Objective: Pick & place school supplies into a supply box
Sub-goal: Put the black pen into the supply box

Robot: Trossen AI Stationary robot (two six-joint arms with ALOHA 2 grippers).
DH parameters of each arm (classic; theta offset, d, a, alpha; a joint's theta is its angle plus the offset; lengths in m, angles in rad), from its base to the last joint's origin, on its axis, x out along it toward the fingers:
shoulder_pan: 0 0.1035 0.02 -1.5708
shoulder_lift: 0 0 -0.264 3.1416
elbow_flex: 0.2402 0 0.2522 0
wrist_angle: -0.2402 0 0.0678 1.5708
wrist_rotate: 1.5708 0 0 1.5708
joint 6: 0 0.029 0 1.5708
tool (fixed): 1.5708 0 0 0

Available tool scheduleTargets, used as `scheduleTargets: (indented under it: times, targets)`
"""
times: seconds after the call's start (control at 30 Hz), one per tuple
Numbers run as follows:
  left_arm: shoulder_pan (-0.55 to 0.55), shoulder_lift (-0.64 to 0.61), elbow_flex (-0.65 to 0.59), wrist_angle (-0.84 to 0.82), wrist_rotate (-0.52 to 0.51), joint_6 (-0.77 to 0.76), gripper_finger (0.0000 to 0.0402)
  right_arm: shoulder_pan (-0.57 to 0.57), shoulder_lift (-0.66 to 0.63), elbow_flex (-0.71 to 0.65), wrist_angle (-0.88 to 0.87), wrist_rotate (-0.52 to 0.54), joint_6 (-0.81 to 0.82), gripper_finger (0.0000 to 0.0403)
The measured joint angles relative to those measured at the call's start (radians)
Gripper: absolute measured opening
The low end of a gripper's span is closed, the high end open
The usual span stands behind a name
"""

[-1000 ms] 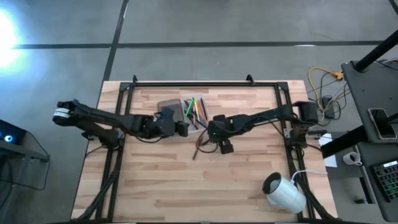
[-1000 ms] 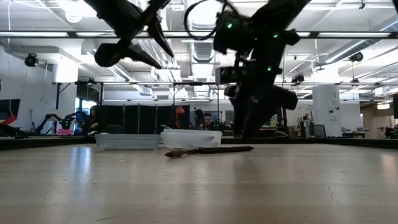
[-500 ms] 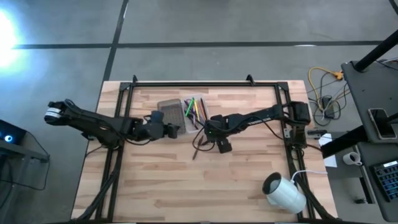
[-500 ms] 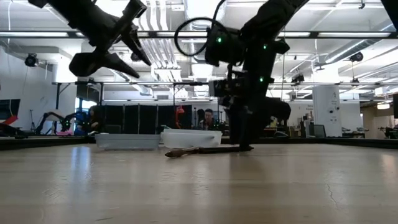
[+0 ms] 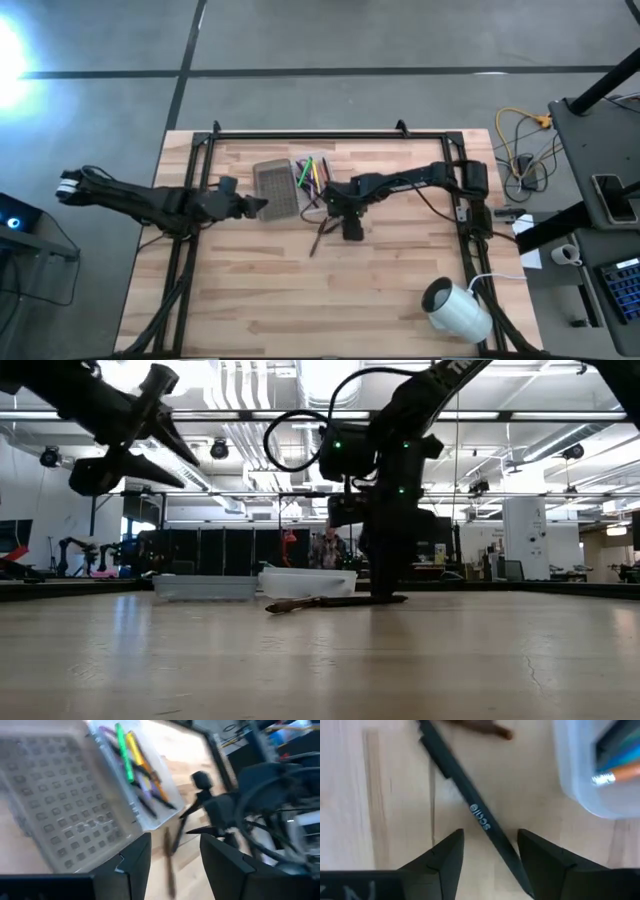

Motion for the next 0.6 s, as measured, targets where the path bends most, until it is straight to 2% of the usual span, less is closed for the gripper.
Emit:
scheduleTargets:
  times: [0.13, 0.27, 0.5, 0.6]
  targets:
    - [0.000, -0.096, -0.031, -0.001, 0.000, 0.031, 0.0154, -0.025, 0.000, 0.000, 0.004, -0.018, 0.066, 0.0155]
    - [0.000, -0.153, -0.034, -0.002, -0.004, 0.047, 0.0154, -0.030, 0.000, -0.001, 0.001, -0.020, 0.014, 0.0141]
    - [0.001, -0.125, -0.002, 0.010, -0.035, 0.076, 0.0154, 0.008, 0.000, -0.003, -0.002, 0.076, -0.214, 0.0125]
    - [0.002, -0.085, 0.019, 0.008, -0.042, 0.074, 0.0154, 0.021, -0.001, -0.003, -0.013, 0.113, -0.251, 0.0112]
